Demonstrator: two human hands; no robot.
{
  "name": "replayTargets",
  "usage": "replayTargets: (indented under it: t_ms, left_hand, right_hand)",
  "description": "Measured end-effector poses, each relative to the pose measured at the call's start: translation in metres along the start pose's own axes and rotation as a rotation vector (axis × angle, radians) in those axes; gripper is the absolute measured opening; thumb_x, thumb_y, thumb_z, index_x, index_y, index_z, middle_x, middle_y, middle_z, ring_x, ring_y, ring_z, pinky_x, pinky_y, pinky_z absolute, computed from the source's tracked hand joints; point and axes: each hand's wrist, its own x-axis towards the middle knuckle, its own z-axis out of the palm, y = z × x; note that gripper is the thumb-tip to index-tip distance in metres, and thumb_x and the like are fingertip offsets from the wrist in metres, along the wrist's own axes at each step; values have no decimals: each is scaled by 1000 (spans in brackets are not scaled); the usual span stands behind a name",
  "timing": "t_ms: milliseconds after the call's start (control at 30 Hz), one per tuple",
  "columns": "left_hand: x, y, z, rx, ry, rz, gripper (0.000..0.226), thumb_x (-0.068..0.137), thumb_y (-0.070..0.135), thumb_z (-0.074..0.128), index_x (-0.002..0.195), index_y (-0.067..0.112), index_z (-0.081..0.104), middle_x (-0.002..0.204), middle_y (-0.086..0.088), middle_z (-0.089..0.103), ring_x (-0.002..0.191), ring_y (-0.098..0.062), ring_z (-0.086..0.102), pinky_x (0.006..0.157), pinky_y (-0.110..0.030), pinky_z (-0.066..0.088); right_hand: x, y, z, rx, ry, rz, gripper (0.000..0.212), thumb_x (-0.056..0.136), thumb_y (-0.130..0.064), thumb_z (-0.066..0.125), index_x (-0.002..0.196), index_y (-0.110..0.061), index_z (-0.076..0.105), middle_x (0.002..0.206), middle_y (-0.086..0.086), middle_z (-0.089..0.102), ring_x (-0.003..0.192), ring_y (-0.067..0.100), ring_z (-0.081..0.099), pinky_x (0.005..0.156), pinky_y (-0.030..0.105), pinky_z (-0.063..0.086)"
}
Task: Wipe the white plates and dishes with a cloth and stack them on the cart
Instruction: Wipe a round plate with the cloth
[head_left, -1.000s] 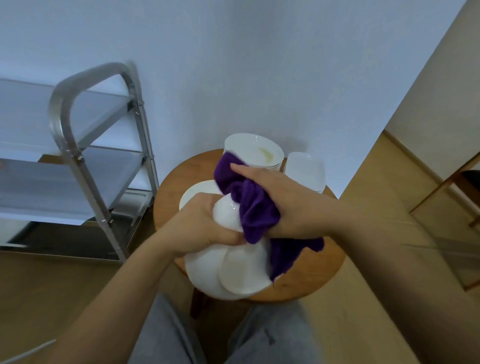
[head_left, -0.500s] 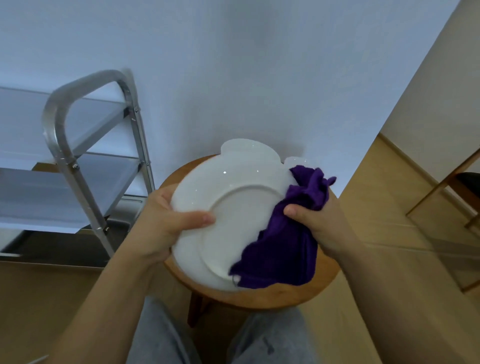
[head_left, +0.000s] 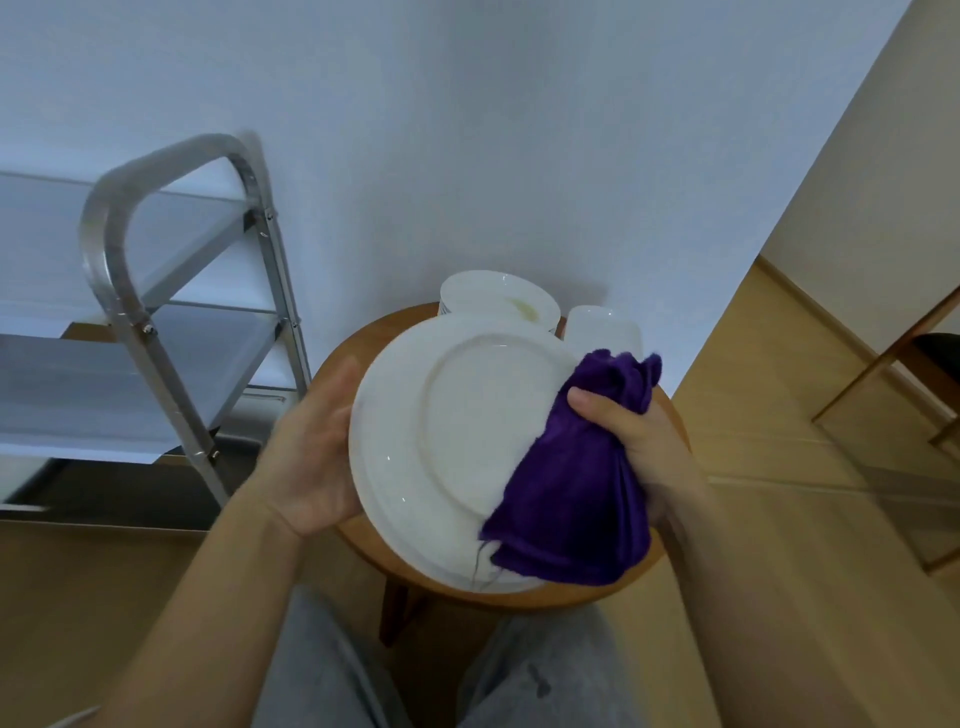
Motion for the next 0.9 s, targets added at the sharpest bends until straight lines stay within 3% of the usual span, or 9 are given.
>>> replayTargets:
  t_ms: [67, 167, 267, 367, 467, 533, 600, 733, 900]
  left_hand:
    - [5, -3, -1, 50, 67, -55, 72, 48, 34, 91, 113, 13, 67, 107, -15, 69, 90, -32, 69, 65, -42, 58]
    - [9, -12, 2, 89, 207, -22, 49, 71, 35, 65, 117, 20, 60, 106, -11, 71, 90, -30, 70, 63, -40, 58]
    - [10, -19, 8, 71, 291, 52, 52, 64, 36, 66, 114, 24, 57, 100, -8, 73, 87, -28, 70, 60, -39, 58]
    - [19, -34, 19, 76, 403, 130, 51, 59, 38, 67, 106, 29, 54, 99, -6, 72, 91, -28, 69, 68, -41, 58]
    - [25, -52, 32, 58, 492, 135, 40, 58, 44, 66, 92, 34, 48, 100, -6, 65, 89, -28, 66, 73, -43, 56]
    - [25, -57, 33, 49, 493, 159, 39, 59, 46, 65, 91, 35, 48, 100, -4, 64, 92, -26, 64, 71, -41, 56]
    - [22, -53, 28, 154, 476, 214, 39, 59, 48, 64, 93, 38, 48, 100, -1, 64, 91, -23, 64, 68, -37, 57]
    - [9, -54, 20, 485, 377, 171, 51, 55, 58, 63, 100, 40, 45, 107, 3, 61, 99, -21, 61, 80, -35, 56]
    - [8, -56, 23, 659, 316, 186, 43, 61, 60, 56, 95, 37, 47, 78, 28, 65, 79, 6, 63, 58, -13, 52]
  right_hand:
    - [5, -7, 0, -29, -22, 13, 49, 58, -21, 85, 102, -14, 66, 93, 8, 73, 81, 23, 71, 62, 28, 55]
    - [3, -7, 1, -67, 70, -16, 41, 60, -28, 79, 98, -21, 65, 84, -2, 74, 75, 15, 71, 56, 21, 53]
    - [-7, 15, 5, -38, 182, -66, 31, 70, -22, 76, 98, -25, 64, 87, -3, 73, 76, 12, 70, 58, 19, 53]
    - [-22, 47, 23, 12, 321, -47, 56, 66, -41, 74, 117, -28, 56, 110, 0, 66, 99, 18, 64, 82, 33, 53]
    - [-36, 71, 51, 4, 379, -130, 86, 56, -66, 67, 134, -42, 40, 127, -11, 56, 111, 6, 55, 90, 27, 47]
    - [-37, 74, 56, -40, 364, -141, 101, 51, -74, 68, 140, -44, 31, 134, -9, 51, 119, 11, 52, 99, 35, 46]
    - [-27, 64, 45, -103, 306, -82, 88, 56, -66, 71, 133, -35, 43, 125, -5, 58, 111, 13, 58, 97, 37, 47]
    - [2, 40, 24, -182, 240, -119, 34, 82, -27, 70, 113, -22, 58, 105, 0, 67, 99, 20, 64, 88, 34, 52]
    - [7, 34, 44, -337, 105, -258, 45, 93, -32, 54, 136, -32, 41, 131, -10, 52, 118, 7, 50, 101, 27, 41]
